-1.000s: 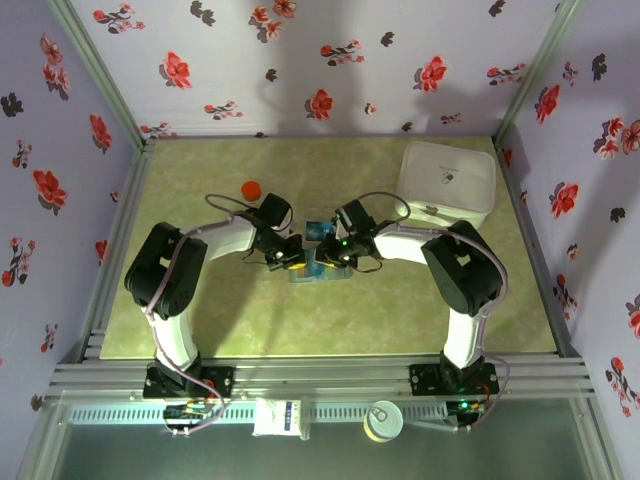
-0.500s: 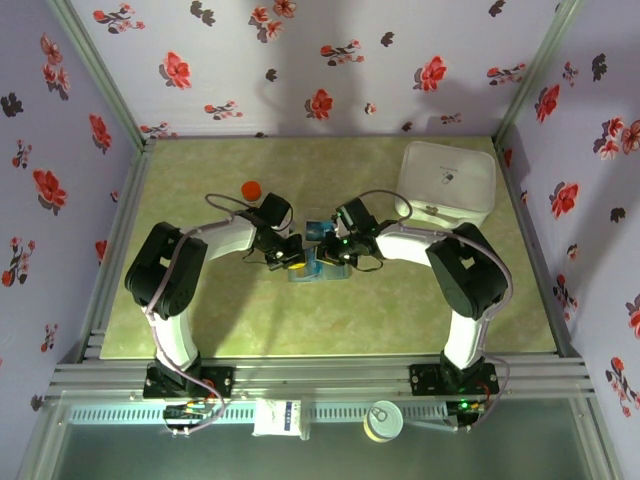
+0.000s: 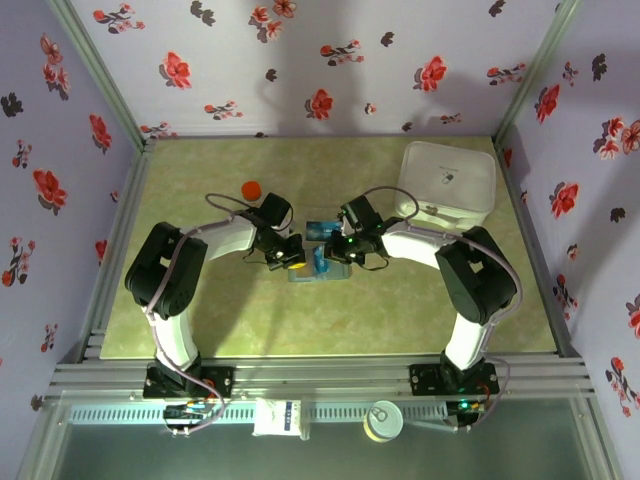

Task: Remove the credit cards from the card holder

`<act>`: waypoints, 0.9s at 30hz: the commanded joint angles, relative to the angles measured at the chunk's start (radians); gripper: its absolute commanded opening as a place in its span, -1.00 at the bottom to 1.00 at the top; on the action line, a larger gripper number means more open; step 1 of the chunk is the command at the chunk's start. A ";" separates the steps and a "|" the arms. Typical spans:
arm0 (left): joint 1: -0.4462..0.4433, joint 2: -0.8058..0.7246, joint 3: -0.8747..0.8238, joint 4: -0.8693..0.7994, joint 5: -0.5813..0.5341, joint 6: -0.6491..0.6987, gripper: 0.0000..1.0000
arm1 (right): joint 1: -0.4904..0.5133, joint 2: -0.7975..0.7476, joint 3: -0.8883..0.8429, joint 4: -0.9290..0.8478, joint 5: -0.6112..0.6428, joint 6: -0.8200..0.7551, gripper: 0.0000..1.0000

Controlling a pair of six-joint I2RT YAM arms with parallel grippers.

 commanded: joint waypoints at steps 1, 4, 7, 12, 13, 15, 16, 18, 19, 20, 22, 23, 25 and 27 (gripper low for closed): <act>-0.002 0.023 0.022 -0.041 -0.011 0.014 -1.00 | -0.008 -0.021 0.013 -0.087 0.059 -0.040 -0.79; -0.002 0.020 0.018 -0.036 -0.011 0.010 -1.00 | -0.006 -0.023 0.020 -0.110 0.073 -0.051 -0.79; -0.002 0.017 0.016 -0.035 -0.006 0.009 -1.00 | -0.006 -0.024 0.023 -0.128 0.087 -0.060 -0.80; -0.002 0.013 0.017 -0.032 -0.006 0.006 -1.00 | -0.004 -0.024 0.036 -0.158 0.111 -0.075 -0.81; -0.004 0.015 0.018 -0.035 -0.005 0.009 -1.00 | -0.003 -0.025 0.037 -0.159 0.113 -0.075 -0.82; -0.004 0.013 0.017 -0.035 -0.006 0.007 -1.00 | -0.002 -0.029 0.038 -0.160 0.114 -0.075 -0.83; -0.003 0.012 0.014 -0.033 -0.007 0.007 -1.00 | -0.001 -0.032 0.041 -0.165 0.115 -0.076 -0.83; -0.003 0.012 0.013 -0.029 -0.005 0.003 -1.00 | 0.001 -0.036 0.041 -0.171 0.124 -0.078 -0.84; -0.004 0.012 0.013 -0.028 -0.004 0.004 -1.00 | 0.002 -0.037 0.042 -0.173 0.127 -0.081 -0.84; -0.005 0.010 0.015 -0.031 -0.003 0.005 -1.00 | 0.001 -0.035 0.045 -0.178 0.129 -0.082 -0.85; -0.005 0.006 0.013 -0.031 -0.006 0.005 -1.00 | 0.003 -0.032 0.049 -0.185 0.129 -0.083 -0.85; -0.005 0.005 0.012 -0.030 -0.008 0.003 -1.00 | 0.004 -0.033 0.050 -0.189 0.133 -0.085 -0.85; -0.005 0.004 0.015 -0.029 -0.004 0.002 -1.00 | 0.006 -0.037 0.054 -0.198 0.140 -0.090 -0.85; -0.006 0.005 0.020 -0.032 -0.002 0.004 -1.00 | 0.008 -0.039 0.059 -0.204 0.144 -0.090 -0.85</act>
